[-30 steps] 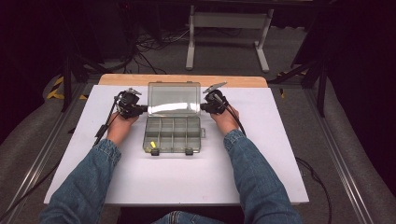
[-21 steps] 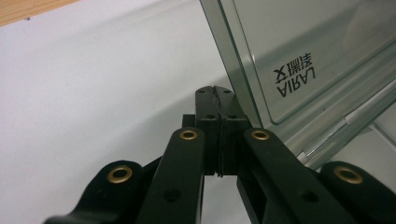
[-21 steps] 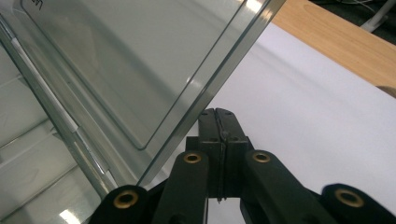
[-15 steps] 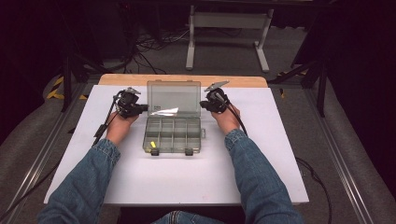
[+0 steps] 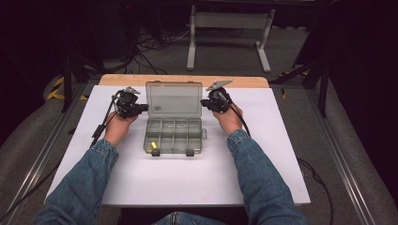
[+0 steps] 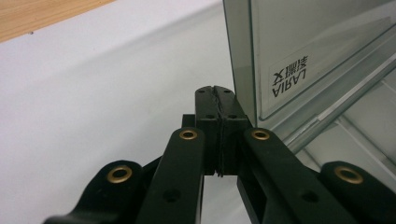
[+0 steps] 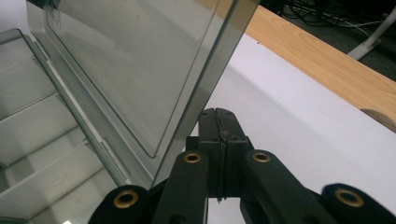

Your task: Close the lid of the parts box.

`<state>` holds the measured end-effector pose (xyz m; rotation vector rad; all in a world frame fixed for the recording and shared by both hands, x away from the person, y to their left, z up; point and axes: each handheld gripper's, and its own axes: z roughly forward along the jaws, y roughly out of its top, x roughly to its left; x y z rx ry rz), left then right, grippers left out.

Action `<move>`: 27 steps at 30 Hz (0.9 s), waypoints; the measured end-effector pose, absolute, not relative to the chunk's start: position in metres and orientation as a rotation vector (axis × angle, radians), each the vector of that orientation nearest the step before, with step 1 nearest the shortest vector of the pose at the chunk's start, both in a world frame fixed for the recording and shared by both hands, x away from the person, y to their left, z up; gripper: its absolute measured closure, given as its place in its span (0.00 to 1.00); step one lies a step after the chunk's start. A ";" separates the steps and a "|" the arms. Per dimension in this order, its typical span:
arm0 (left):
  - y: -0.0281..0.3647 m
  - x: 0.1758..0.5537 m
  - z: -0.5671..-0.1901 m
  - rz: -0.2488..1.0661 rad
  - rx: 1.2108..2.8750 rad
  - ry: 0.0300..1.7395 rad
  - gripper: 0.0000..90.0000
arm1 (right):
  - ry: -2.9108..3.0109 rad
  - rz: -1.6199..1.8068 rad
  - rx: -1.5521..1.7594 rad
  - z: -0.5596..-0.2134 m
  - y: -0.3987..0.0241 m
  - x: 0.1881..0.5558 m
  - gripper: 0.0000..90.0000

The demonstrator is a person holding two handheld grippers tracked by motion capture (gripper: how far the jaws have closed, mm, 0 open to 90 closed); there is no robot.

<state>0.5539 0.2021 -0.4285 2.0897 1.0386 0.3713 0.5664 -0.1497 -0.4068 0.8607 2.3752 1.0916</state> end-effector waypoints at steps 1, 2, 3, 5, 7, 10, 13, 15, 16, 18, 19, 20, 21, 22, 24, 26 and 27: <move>0.202 0.553 -0.428 0.365 2.085 1.044 0.99 | 2.375 1.096 0.858 -0.406 -0.150 0.566 1.00; 0.202 0.553 -0.427 0.375 2.088 1.035 0.99 | 2.375 1.098 0.856 -0.405 -0.150 0.565 1.00; 0.202 0.552 -0.426 0.379 2.088 1.034 0.99 | 2.375 1.100 0.851 -0.404 -0.150 0.565 1.00; 0.203 0.551 -0.425 0.371 2.087 1.026 0.99 | 2.371 1.108 0.846 -0.402 -0.151 0.563 1.00; 0.203 0.551 -0.424 0.379 2.086 1.025 0.99 | 2.371 1.111 0.844 -0.401 -0.151 0.562 1.00; 0.203 0.549 -0.422 0.371 2.085 1.021 0.99 | 2.370 1.113 0.831 -0.398 -0.151 0.559 1.00; 0.204 0.546 -0.420 0.367 2.088 1.015 0.99 | 2.372 1.117 0.822 -0.396 -0.152 0.556 1.00; 0.204 0.545 -0.418 0.369 2.088 1.009 0.99 | 2.375 1.120 0.815 -0.394 -0.152 0.554 1.00; 0.204 0.545 -0.417 0.372 2.089 1.006 0.99 | 2.375 1.121 0.810 -0.394 -0.152 0.553 1.00; 0.204 0.544 -0.416 0.378 2.088 1.003 0.99 | 2.374 1.125 0.803 -0.394 -0.152 0.552 1.00; 0.204 0.543 -0.415 0.377 2.095 0.997 0.99 | 2.374 1.130 0.801 -0.393 -0.153 0.551 1.00; 0.204 0.542 -0.415 0.382 2.095 0.997 0.99 | 2.374 1.133 0.798 -0.393 -0.153 0.550 1.00; 0.204 0.541 -0.414 0.377 2.096 0.998 0.99 | 2.374 1.137 0.794 -0.393 -0.153 0.549 1.00; 0.205 0.541 -0.414 0.380 2.099 0.995 0.99 | 2.374 1.138 0.790 -0.393 -0.153 0.548 1.00; 0.205 0.539 -0.412 0.378 2.097 0.993 0.99 | 2.375 1.145 0.781 -0.392 -0.154 0.546 1.00; 0.205 0.538 -0.411 0.379 2.096 0.990 0.99 | 2.375 1.151 0.771 -0.391 -0.154 0.544 1.00; 0.205 0.537 -0.410 0.380 2.101 0.986 0.99 | 2.376 1.155 0.766 -0.390 -0.154 0.543 1.00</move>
